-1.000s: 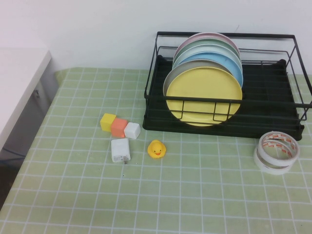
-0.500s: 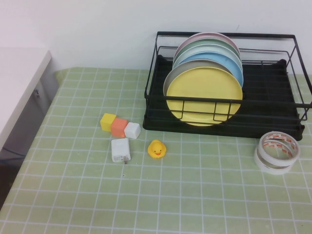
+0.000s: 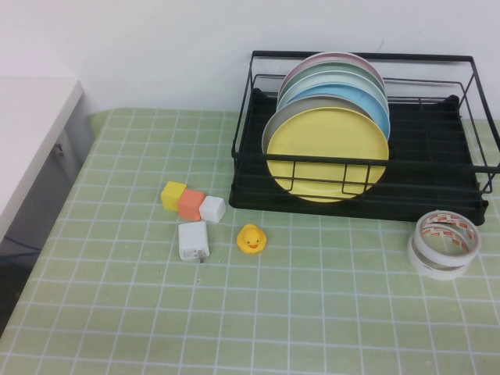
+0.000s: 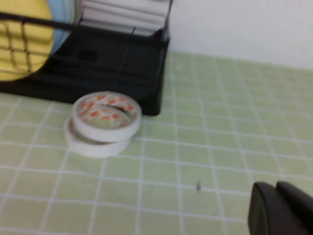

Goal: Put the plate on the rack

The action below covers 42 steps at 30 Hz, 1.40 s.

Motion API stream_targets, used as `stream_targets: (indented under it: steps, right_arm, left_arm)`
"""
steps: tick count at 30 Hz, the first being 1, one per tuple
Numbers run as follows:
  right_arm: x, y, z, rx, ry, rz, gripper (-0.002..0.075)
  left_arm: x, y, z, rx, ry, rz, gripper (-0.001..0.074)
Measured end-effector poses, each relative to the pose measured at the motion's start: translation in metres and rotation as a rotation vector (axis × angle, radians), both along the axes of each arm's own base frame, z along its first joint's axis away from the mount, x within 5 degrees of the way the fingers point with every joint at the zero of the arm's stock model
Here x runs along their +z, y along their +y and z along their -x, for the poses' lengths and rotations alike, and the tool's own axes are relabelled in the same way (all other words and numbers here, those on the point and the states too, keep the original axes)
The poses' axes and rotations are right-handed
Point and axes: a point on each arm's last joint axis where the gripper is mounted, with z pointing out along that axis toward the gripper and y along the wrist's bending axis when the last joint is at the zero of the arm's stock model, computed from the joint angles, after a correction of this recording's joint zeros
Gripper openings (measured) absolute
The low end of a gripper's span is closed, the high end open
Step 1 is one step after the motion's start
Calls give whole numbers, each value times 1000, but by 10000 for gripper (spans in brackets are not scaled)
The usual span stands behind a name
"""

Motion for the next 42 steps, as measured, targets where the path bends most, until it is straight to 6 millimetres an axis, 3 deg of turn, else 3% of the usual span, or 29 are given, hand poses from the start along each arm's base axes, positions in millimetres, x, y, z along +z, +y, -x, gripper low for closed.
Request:
stream_targets:
  steps: [42]
  right_arm:
    - [-2,2,1,26,32,-43,12]
  left_arm:
    - [-1,4,-1,44,10,2,-1]
